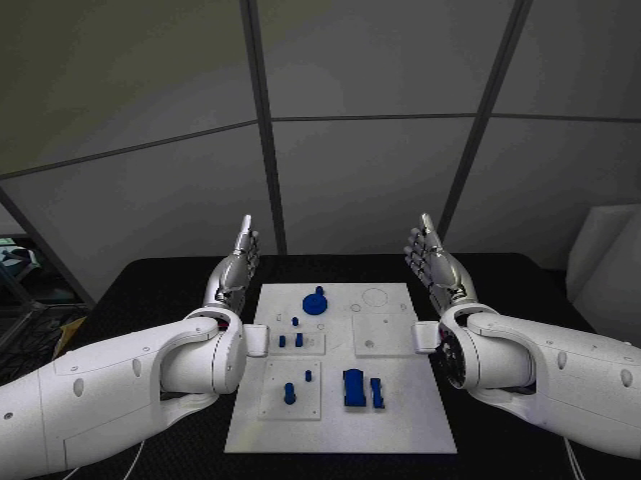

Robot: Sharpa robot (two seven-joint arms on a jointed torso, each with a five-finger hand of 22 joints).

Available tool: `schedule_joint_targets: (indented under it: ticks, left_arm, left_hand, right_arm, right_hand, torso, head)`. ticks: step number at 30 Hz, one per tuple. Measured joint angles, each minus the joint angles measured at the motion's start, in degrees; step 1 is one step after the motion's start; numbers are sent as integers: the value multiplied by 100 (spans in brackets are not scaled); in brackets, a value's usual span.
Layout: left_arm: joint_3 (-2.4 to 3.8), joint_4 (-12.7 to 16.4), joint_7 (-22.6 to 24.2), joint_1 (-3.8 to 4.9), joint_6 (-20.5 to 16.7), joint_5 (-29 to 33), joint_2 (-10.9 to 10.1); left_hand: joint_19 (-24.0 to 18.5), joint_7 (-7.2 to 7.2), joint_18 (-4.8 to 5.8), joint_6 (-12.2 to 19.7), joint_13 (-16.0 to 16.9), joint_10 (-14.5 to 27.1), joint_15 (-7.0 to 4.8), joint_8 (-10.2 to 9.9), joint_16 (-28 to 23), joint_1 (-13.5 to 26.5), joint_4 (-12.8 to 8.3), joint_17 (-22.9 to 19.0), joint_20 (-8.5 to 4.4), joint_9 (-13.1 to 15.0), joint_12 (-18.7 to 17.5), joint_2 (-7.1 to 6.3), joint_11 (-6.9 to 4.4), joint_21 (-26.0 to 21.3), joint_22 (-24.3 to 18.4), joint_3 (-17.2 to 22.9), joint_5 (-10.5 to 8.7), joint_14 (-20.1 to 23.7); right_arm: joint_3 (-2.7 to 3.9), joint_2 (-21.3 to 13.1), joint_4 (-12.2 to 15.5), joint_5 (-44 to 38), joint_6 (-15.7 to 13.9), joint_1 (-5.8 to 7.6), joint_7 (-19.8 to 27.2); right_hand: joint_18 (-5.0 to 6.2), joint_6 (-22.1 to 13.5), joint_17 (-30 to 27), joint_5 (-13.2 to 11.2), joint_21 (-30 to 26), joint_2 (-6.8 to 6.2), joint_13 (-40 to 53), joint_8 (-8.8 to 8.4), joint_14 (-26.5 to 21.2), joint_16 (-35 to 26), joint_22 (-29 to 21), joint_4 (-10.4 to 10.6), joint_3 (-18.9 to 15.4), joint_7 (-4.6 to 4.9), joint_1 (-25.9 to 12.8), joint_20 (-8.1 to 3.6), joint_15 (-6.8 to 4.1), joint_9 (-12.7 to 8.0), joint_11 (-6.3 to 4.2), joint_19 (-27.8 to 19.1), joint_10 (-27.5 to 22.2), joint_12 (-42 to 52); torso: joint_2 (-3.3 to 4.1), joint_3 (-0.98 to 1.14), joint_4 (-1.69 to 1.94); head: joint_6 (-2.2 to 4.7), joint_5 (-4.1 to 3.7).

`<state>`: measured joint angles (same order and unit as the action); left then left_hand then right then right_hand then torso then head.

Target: Assemble the parts on the task board

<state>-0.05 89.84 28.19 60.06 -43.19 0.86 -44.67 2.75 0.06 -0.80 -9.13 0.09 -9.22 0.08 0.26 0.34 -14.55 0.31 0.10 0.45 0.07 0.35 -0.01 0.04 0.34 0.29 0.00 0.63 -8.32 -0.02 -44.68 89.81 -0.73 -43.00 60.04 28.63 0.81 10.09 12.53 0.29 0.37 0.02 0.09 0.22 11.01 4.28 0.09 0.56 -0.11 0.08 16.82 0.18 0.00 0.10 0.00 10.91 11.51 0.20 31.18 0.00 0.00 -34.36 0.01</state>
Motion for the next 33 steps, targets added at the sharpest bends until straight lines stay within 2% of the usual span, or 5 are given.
schedule_joint_targets:
  ticks: [14,17,19,21,33]
  left_arm:
    - [0,1,10,0,-62,-6,0]
    - [0,1,10,0,-66,-6,0]
    - [0,1,11,0,-68,-7,0]
    - [0,2,12,0,-70,-7,-1]
    - [0,2,12,0,-76,-8,-1]
  left_hand:
    - [-215,-5,0,406,1,384,-8,1,0,618,0,-4,-34,1,0,-6,2,0,-19,0,-23,454]
    - [-215,-5,0,588,1,554,-8,1,0,698,0,-5,-34,1,0,9,-2,0,-18,0,-23,598]
    - [-227,-5,0,730,1,711,-7,1,0,795,0,-4,-45,1,0,2,-2,0,-19,0,-31,700]
    - [-236,-6,-1,876,1,882,-8,1,0,1264,0,-4,-54,1,0,-2,-4,0,-22,0,-44,801]
    - [-236,-5,-1,893,-4,899,-8,1,0,1424,0,-4,-54,2,2,3,-1,0,-24,0,-44,801]
  right_arm:
    - [0,0,1,72,-68,0,32]
    - [0,0,2,75,-72,0,36]
    - [0,0,2,78,-75,0,36]
    - [0,0,2,81,-77,0,36]
    - [0,0,2,87,-82,0,39]
  right_hand:
    - [2,-413,-545,0,0,-9,-3,0,-454,-355,0,-22,4,-14,-715,-12,-3,-3,4,-442,-471,0]
    - [2,-888,-960,0,0,-7,-4,0,-833,-408,1,-22,4,-6,-1052,-17,3,-5,2,-914,-877,0]
    - [2,-978,-1186,0,0,-2,-4,0,-1039,-409,1,-22,4,-9,-1315,-20,-3,-5,1,-1045,-1085,0]
    - [2,-981,-1236,0,0,0,-3,0,-1081,-409,1,-22,4,-11,-1627,-19,-1,-4,0,-1061,-1122,0]
    - [3,-980,-1248,0,0,-1,-2,0,-1080,-409,-4,-21,5,-12,-1652,-19,-1,-4,0,-1060,-1122,0]
  torso:
    - [0,0,1]
    - [-1,0,1]
    - [-1,0,1]
    - [0,0,1]
    - [0,0,1]
  head:
    - [-1,0]
    - [-1,0]
    - [-1,0]
    - [-1,0]
    - [-1,0]
